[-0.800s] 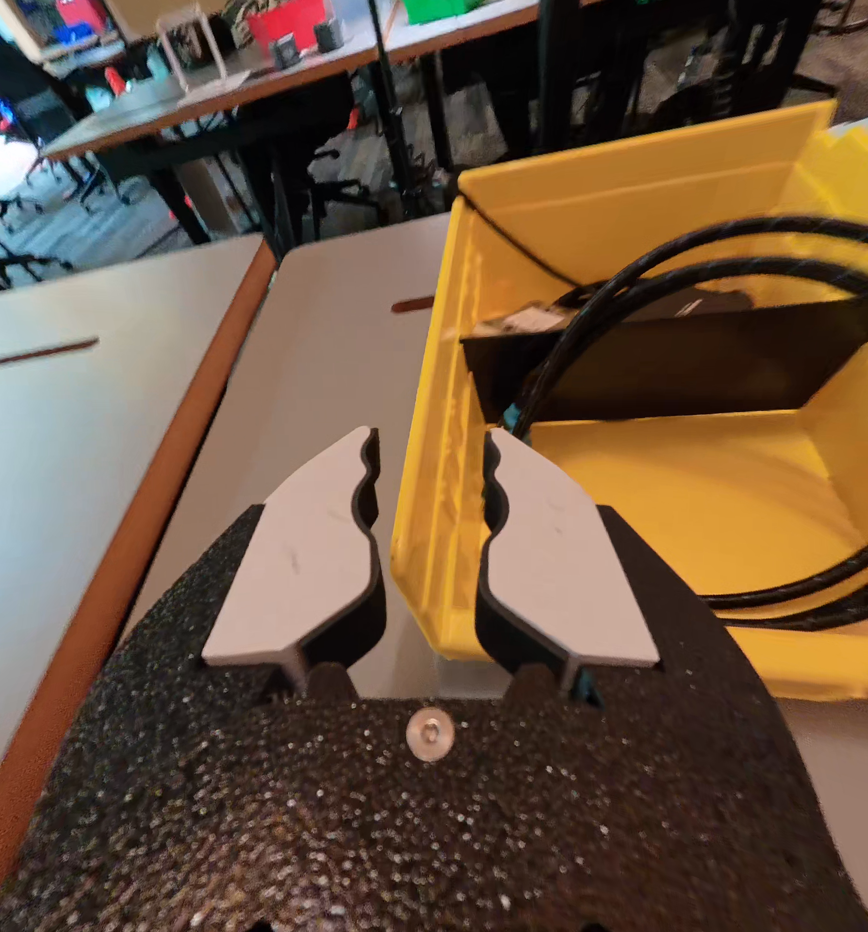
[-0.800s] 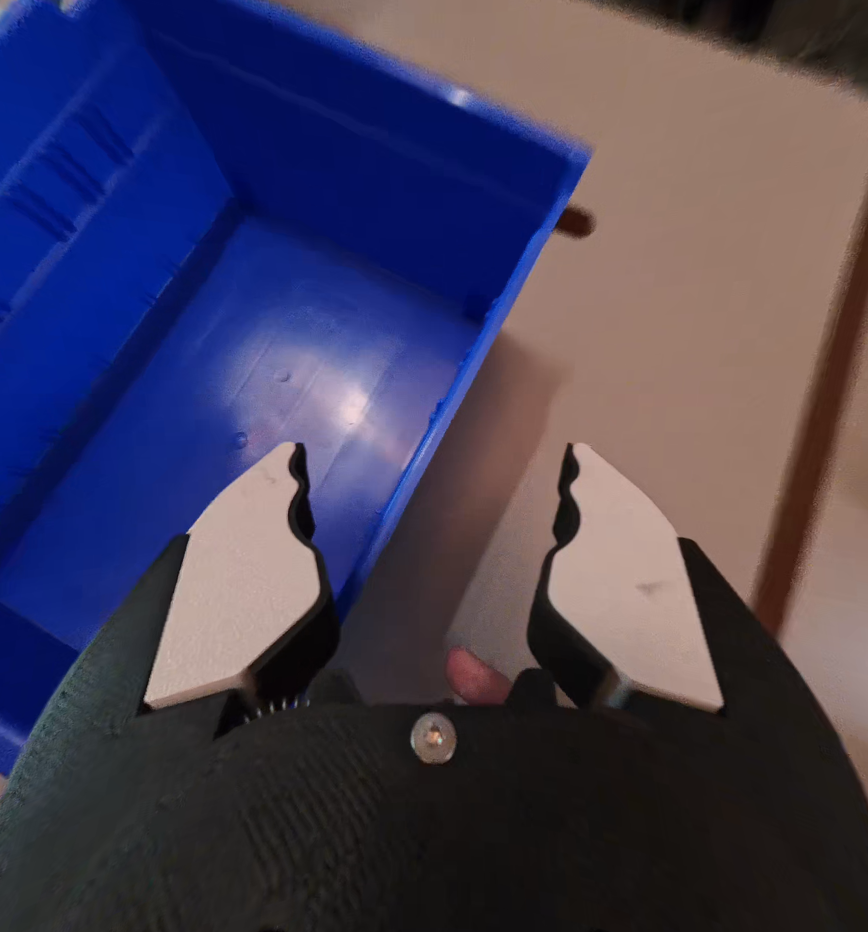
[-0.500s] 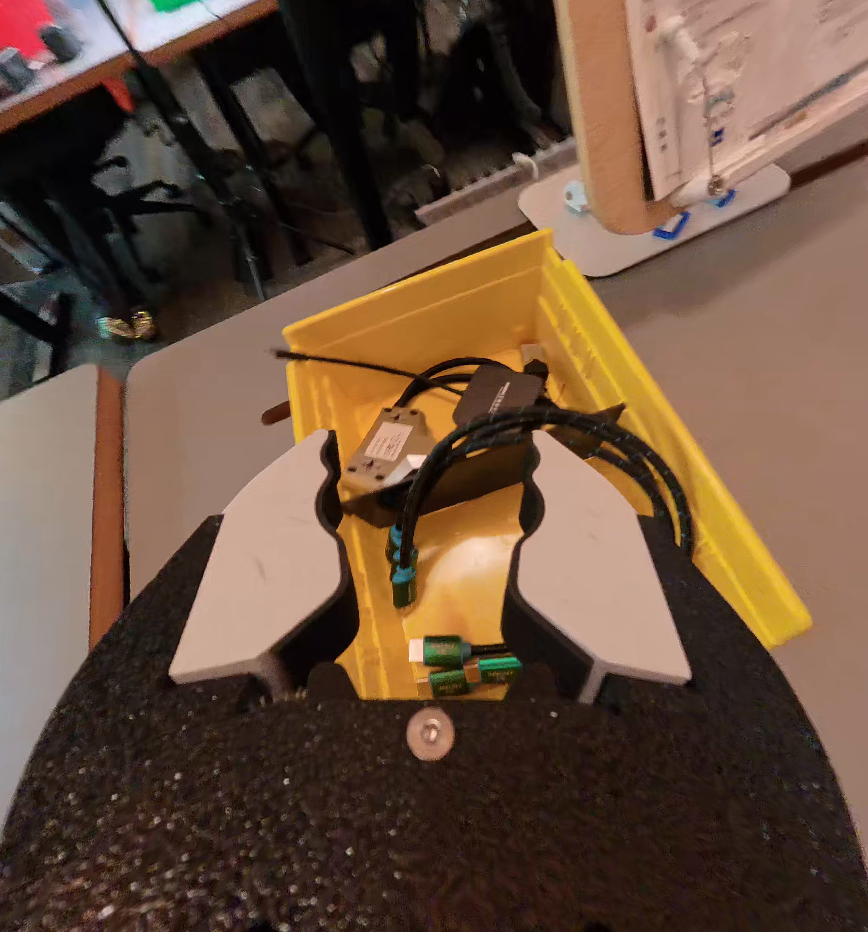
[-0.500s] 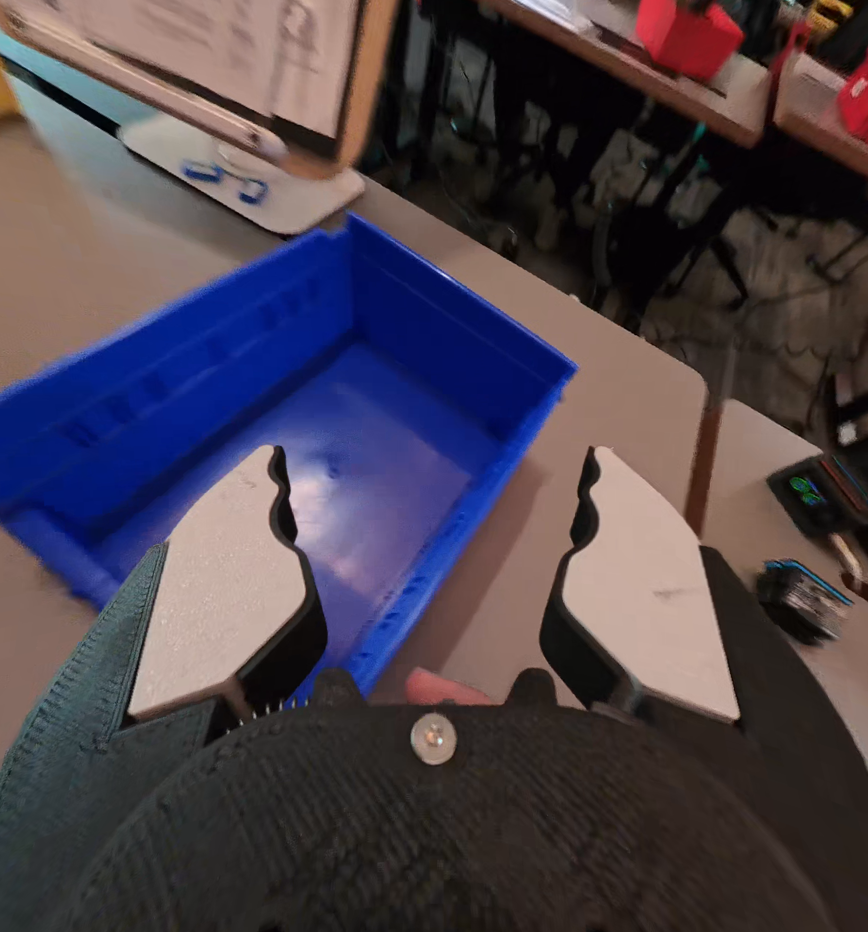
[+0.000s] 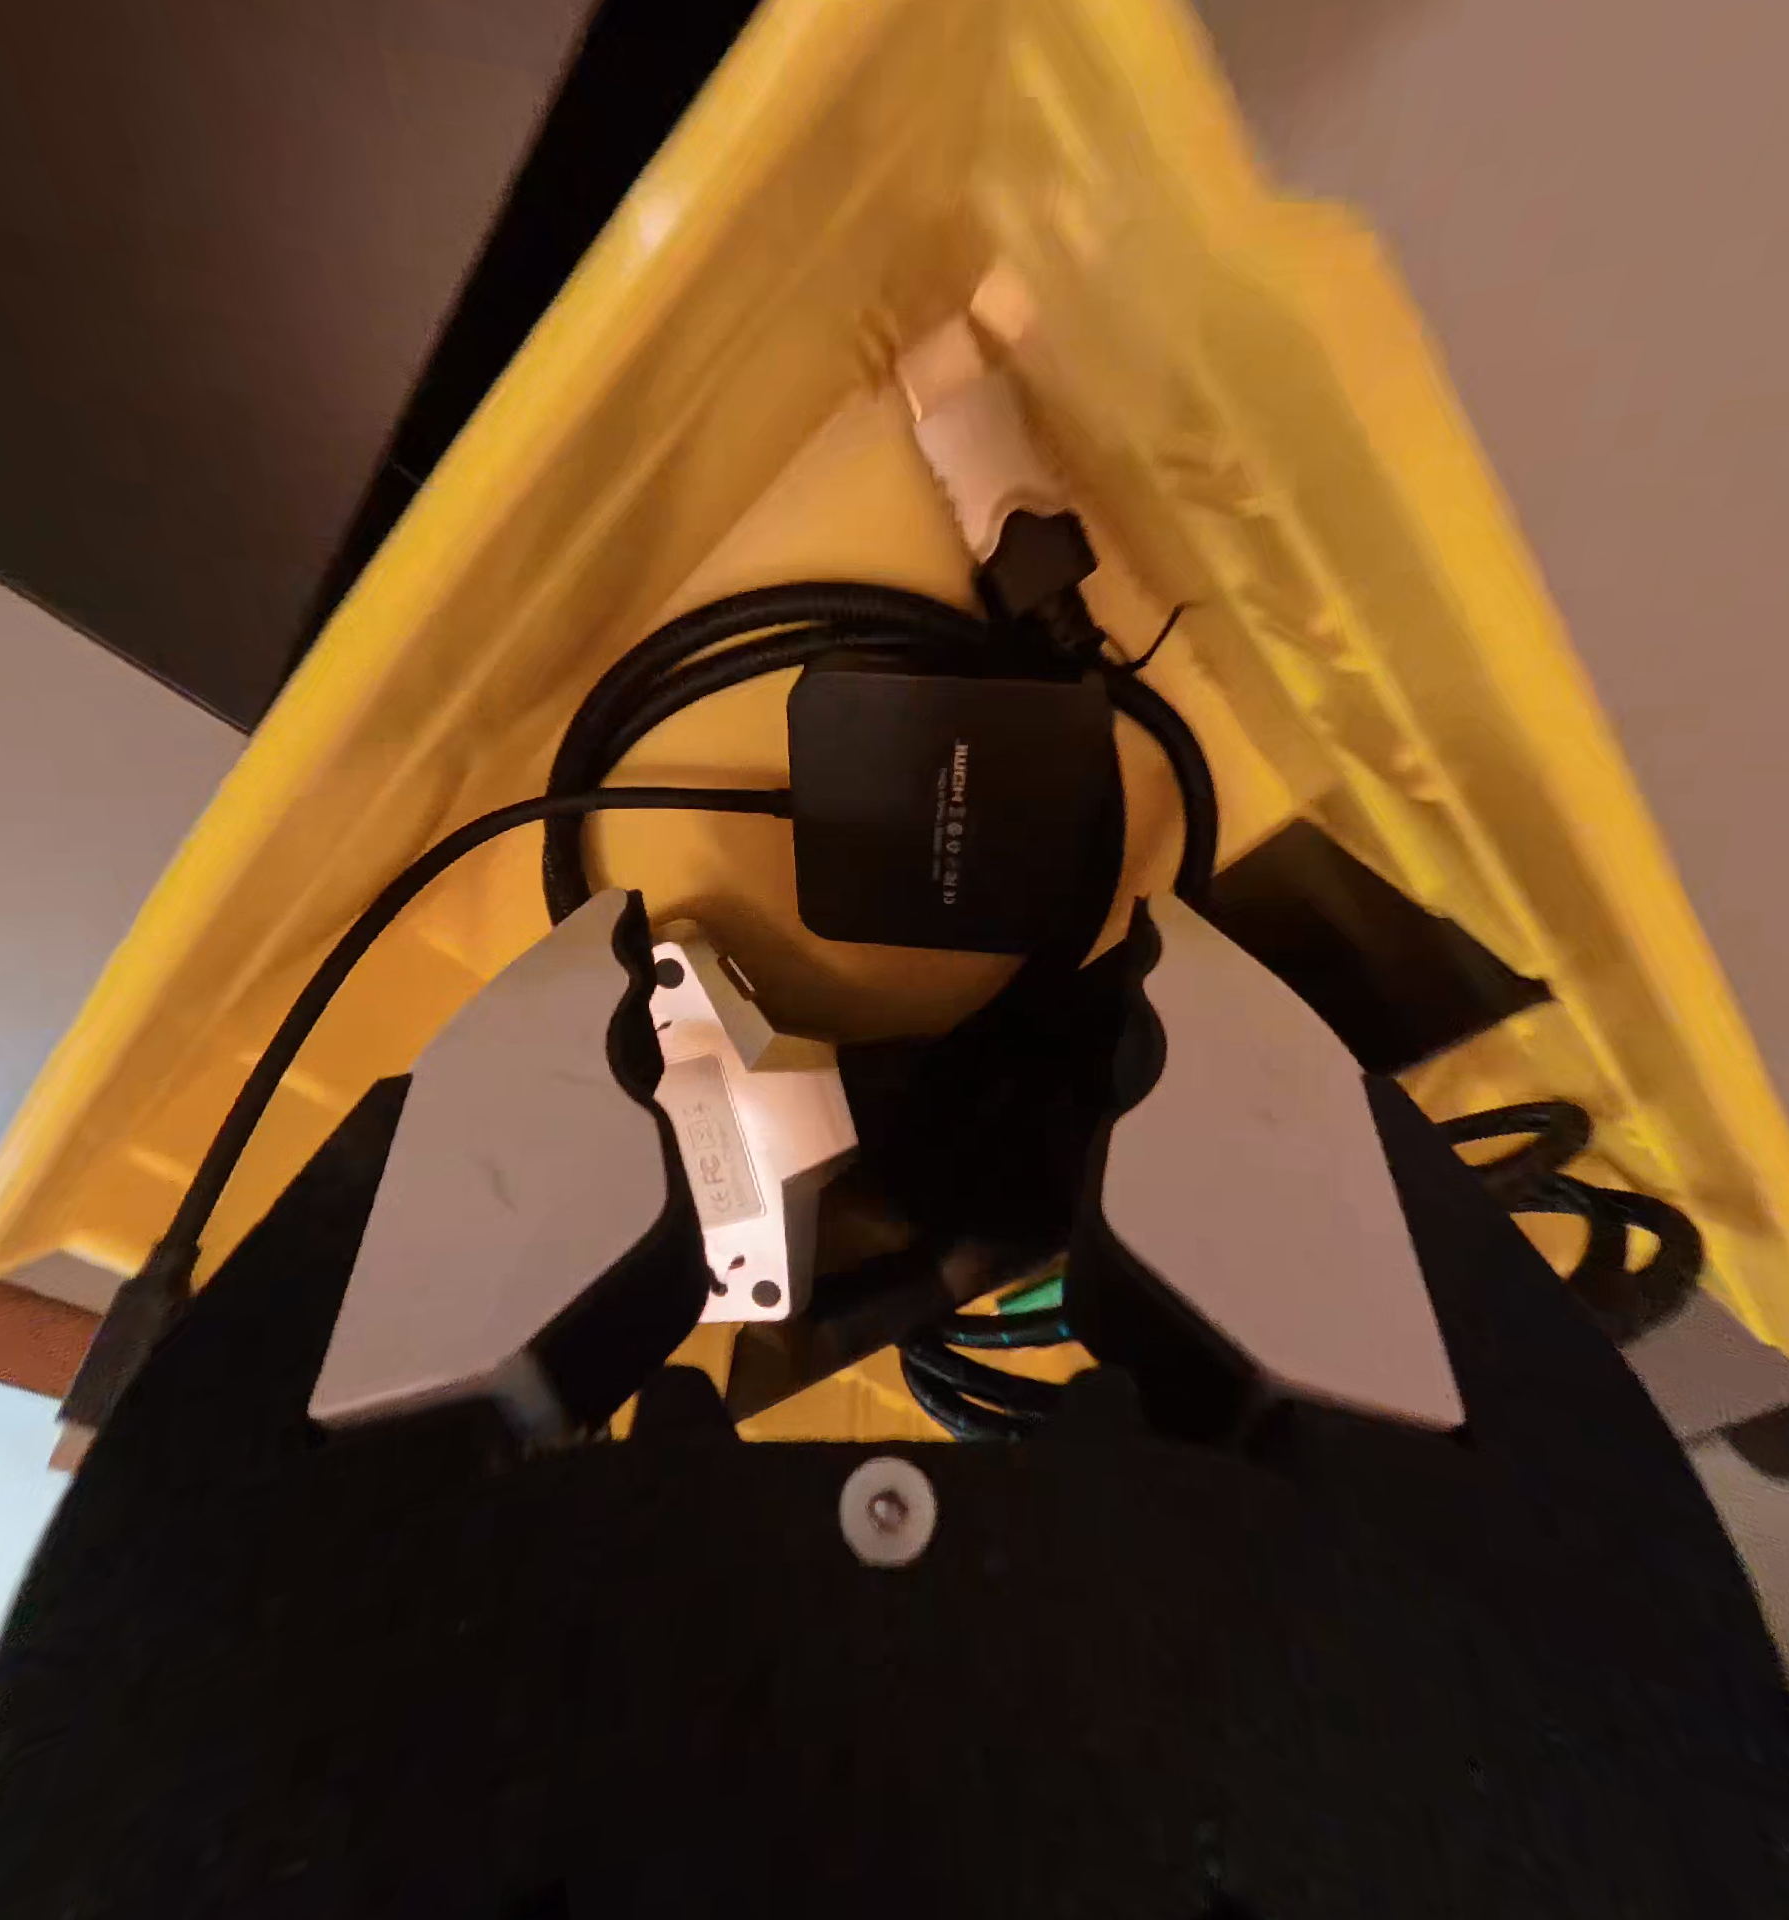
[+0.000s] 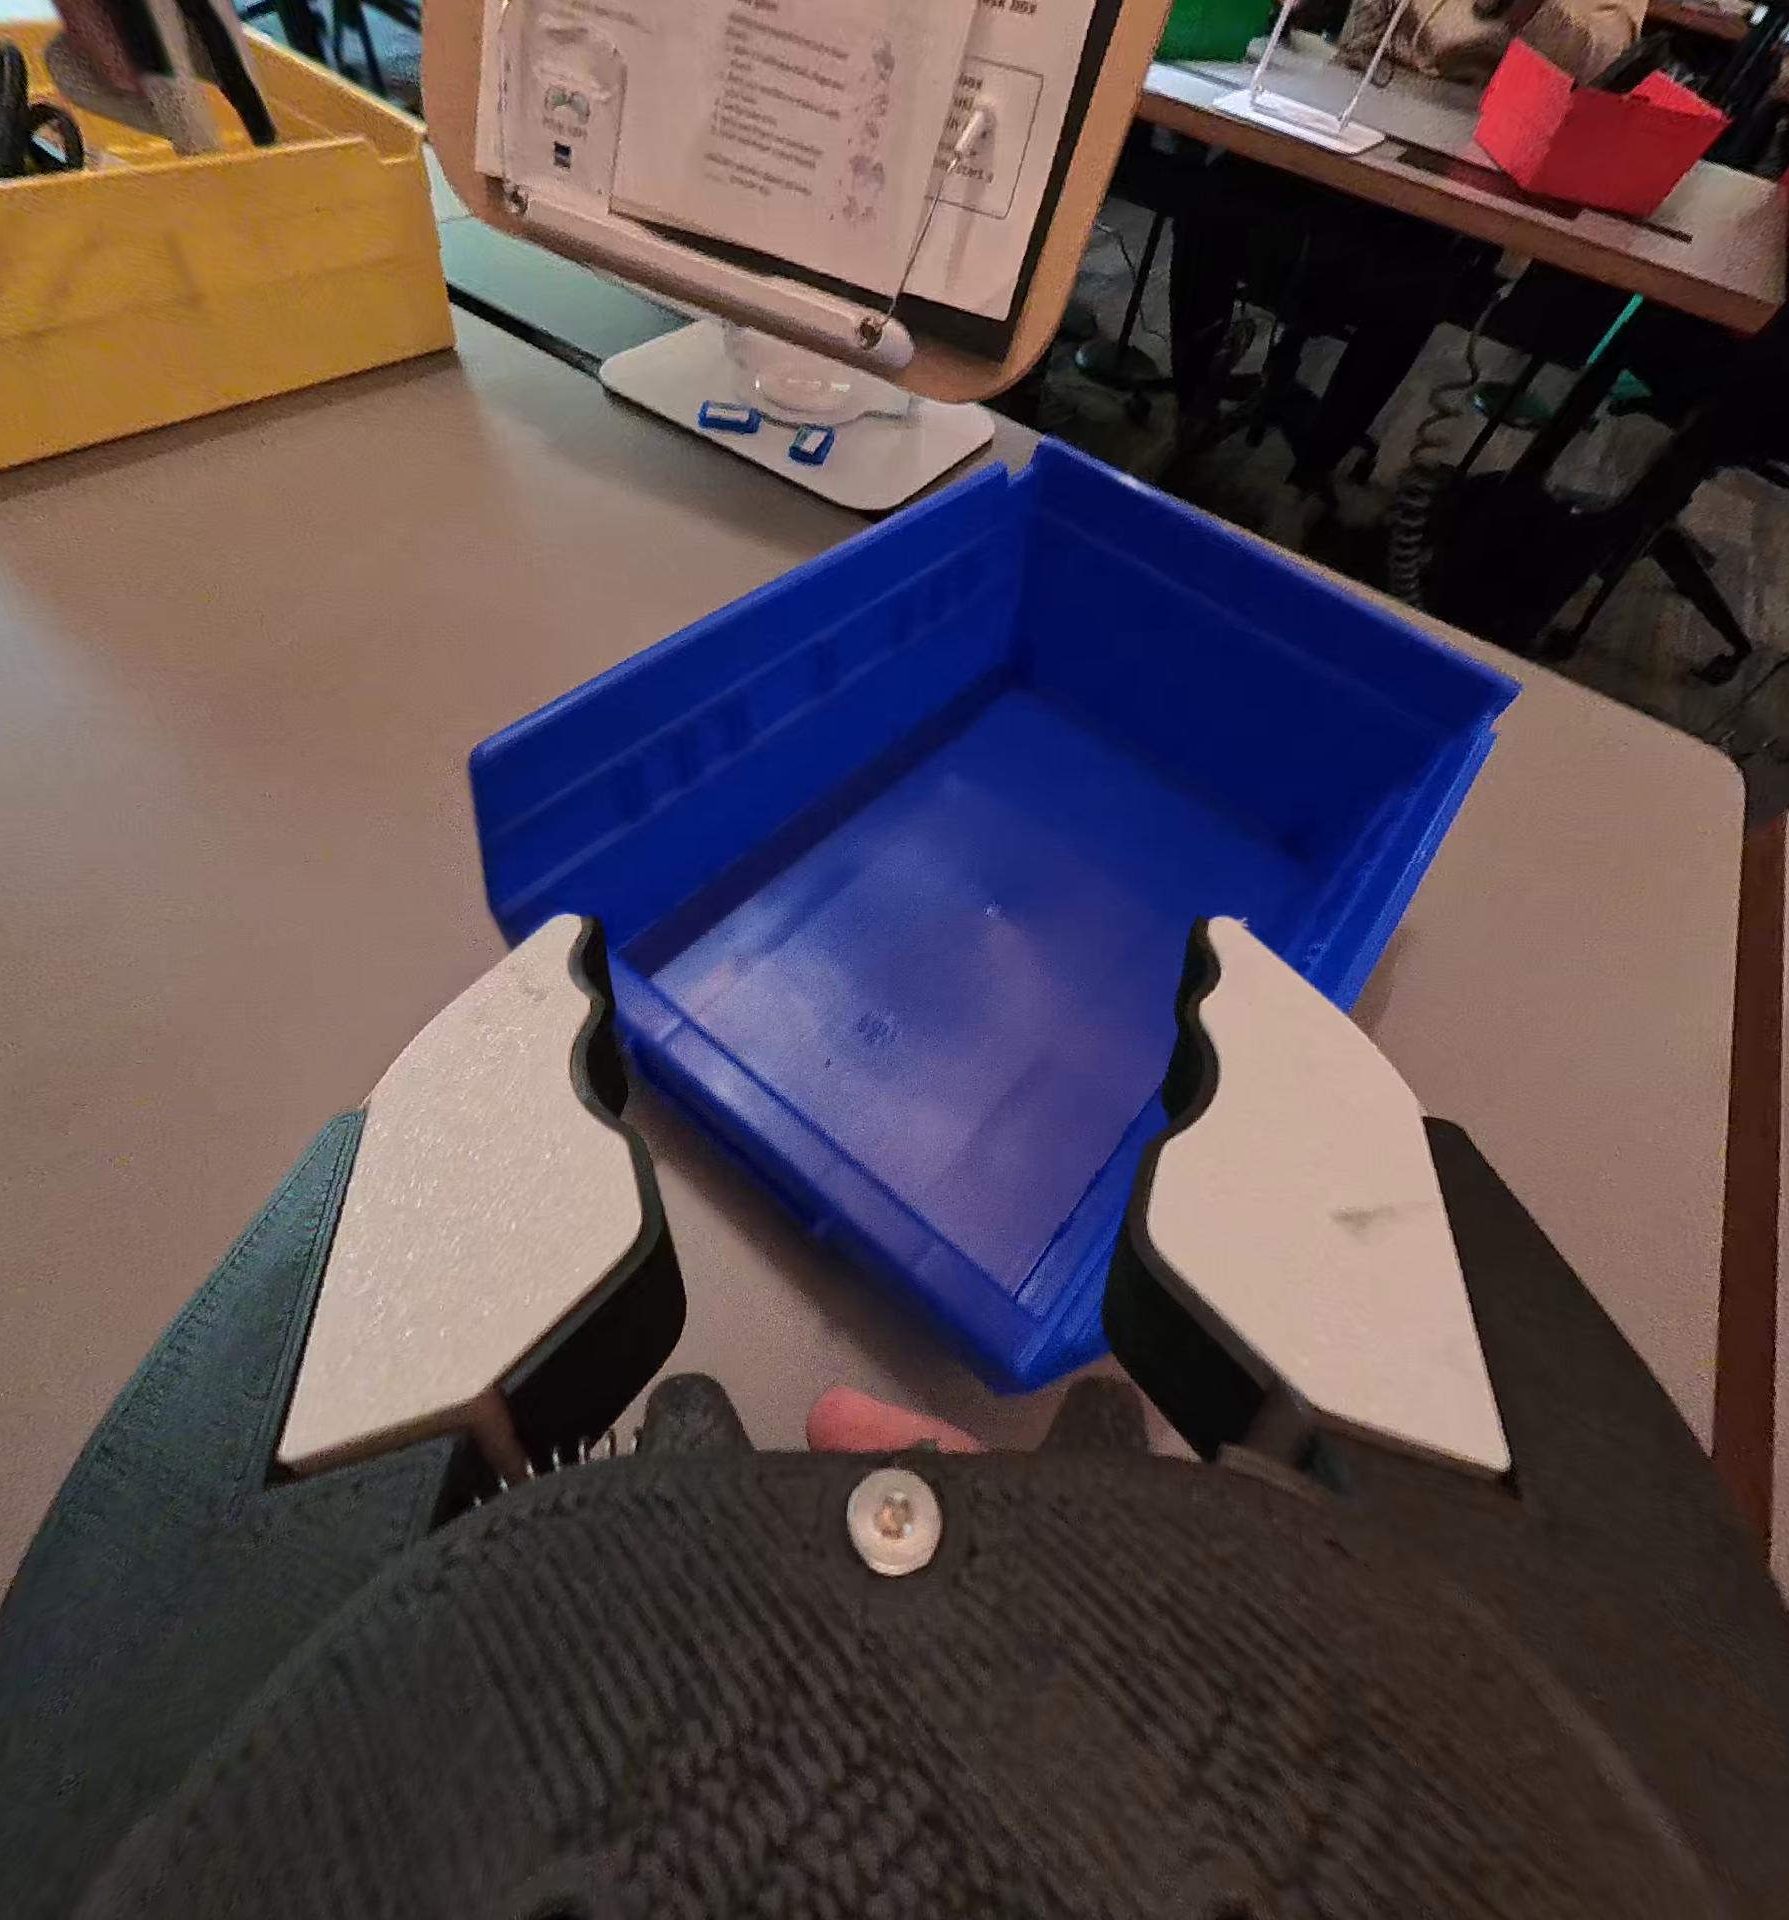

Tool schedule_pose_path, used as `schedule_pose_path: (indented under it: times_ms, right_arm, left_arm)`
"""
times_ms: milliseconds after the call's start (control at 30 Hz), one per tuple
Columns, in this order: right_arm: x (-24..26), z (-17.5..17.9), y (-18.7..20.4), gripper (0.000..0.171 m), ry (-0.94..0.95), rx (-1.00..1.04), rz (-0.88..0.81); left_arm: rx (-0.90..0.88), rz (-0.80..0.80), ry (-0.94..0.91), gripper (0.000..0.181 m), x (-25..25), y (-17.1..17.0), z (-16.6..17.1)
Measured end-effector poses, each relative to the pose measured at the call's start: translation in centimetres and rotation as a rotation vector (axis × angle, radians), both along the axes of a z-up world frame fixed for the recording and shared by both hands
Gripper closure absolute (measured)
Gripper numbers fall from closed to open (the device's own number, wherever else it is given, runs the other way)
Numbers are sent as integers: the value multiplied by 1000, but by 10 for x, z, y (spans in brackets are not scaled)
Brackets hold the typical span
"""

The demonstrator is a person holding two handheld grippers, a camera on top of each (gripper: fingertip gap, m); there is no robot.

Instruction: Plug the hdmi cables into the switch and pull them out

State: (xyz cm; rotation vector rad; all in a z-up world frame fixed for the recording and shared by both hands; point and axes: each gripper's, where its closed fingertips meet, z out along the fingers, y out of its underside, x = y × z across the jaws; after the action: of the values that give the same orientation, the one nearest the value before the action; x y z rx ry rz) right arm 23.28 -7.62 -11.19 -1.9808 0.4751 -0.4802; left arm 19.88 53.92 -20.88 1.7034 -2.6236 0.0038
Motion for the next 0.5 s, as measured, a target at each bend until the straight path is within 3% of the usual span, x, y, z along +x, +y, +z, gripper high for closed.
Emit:
schedule_pose_path:
  times_ms: [133, 233, 300, 500]
  right_arm:
    - [-12, -8, -8, 68, 13, -14, -32]
    - [-20, -7, -3, 71, 18, 27, -20]
    - [-20, -7, 1, 70, 13, 47, -22]
    - [-21, -7, 29, 73, 11, 106, 10]
  left_arm:
    - [62, -46, 213, 95, -16, 3, -27]
    - [124, -98, 253, 100, -18, 9, -38]
    - [96, -135, 229, 113, -16, 3, -43]
    - [66, -220, 29, 115, -9, 3, -42]
